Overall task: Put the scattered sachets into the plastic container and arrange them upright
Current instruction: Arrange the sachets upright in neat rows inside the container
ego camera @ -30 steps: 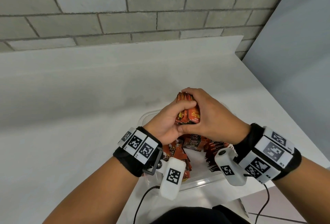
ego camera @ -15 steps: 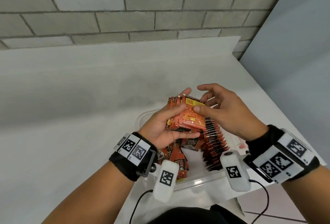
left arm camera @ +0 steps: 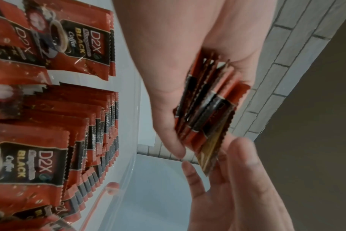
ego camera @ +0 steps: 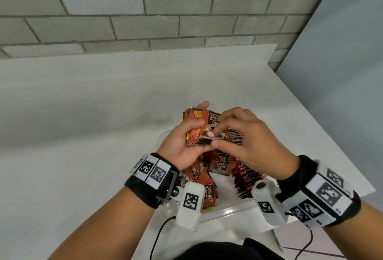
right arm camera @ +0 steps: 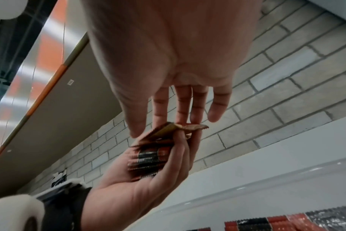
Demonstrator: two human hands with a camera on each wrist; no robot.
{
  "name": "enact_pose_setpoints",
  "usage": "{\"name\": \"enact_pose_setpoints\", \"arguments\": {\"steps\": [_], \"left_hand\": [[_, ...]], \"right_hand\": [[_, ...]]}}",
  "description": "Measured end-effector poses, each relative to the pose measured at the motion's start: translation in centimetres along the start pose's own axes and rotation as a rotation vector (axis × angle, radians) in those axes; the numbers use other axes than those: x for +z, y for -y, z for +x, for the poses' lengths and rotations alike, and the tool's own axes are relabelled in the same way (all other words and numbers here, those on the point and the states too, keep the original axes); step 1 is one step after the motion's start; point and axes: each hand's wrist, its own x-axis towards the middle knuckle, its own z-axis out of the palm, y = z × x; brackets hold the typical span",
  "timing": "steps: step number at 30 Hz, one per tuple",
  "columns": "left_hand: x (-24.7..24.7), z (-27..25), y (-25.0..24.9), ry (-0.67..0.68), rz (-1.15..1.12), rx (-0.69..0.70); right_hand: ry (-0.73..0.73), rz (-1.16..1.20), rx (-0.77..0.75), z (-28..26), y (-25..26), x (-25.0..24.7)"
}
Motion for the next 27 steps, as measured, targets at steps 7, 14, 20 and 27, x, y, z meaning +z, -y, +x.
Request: {"name": "enact_pose_setpoints", "arguments": {"steps": [7,14,20,27], "left_hand": [[0.3,-0.2,0.1,-0.023,0.052,0.008],[0.2,0.3,-0.1,-0.158,0.029,0.053],[-1.2,0.6,-1.4,-0.336,-0.022,0.127],[-1.2,0.5,-1.5,-0.343,-0.037,0.113]], "right_hand": [[-0.065,-0.036,0.125,1.2,0.0,-1.3],[0.072,0.075,0.305,1.9,0.1,-3.4],[0.344,-0.09,0.4,0.2,-1.0,-2.5],[0.594,-0.439,0.32,-0.1,-1.2,0.9]]}}
